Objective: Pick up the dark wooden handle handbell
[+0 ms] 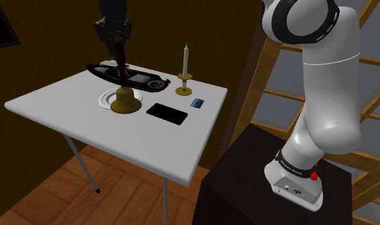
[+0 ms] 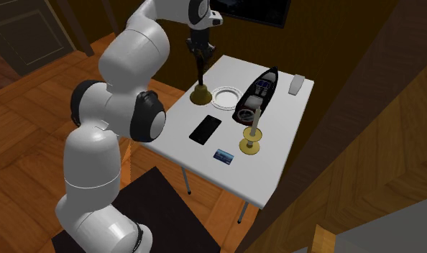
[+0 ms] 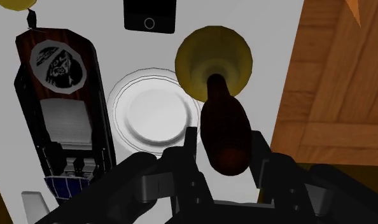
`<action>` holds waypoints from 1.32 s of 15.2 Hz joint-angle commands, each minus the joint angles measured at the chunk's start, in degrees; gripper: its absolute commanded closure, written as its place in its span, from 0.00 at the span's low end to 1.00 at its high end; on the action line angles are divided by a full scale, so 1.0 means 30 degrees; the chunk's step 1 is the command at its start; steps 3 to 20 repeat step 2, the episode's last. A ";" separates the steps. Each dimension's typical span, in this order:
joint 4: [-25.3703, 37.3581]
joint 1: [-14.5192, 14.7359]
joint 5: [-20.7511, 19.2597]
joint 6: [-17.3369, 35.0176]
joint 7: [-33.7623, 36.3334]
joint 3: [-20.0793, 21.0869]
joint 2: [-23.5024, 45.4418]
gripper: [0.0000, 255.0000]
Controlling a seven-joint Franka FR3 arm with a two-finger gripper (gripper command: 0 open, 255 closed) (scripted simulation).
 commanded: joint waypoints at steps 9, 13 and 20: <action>0.0785 0.0074 -0.0054 -0.0525 -0.0012 -0.0013 0.0256 1.00; 0.0785 0.0074 -0.0054 -0.0525 -0.0012 -0.0013 0.0256 1.00; 0.0785 0.0074 -0.0054 -0.0525 -0.0012 -0.0013 0.0256 1.00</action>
